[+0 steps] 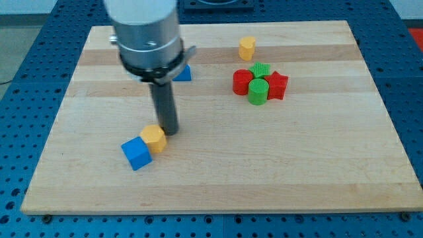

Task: Move blue triangle near the yellow hexagon

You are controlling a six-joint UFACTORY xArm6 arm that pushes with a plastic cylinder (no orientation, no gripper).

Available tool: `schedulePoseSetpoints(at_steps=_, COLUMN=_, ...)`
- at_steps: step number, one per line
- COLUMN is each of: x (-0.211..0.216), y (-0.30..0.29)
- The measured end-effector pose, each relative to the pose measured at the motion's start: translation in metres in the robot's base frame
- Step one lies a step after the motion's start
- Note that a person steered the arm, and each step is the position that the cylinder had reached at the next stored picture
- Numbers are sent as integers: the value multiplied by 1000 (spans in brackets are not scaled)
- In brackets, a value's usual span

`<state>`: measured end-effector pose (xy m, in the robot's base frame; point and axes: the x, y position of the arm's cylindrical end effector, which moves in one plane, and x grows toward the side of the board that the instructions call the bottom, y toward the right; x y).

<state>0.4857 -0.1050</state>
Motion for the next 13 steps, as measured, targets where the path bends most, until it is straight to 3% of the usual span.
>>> schedulePoseSetpoints(at_steps=1, x=-39, y=-40)
schedulePoseSetpoints(at_steps=3, x=-167, y=-34)
schedulePoseSetpoints(at_steps=4, x=-209, y=30)
schedulePoseSetpoints(at_steps=5, x=-192, y=56)
schedulePoseSetpoints(at_steps=7, x=-141, y=36)
schedulePoseSetpoints(at_steps=9, x=-156, y=-17)
schedulePoseSetpoints(at_steps=13, x=-36, y=-34)
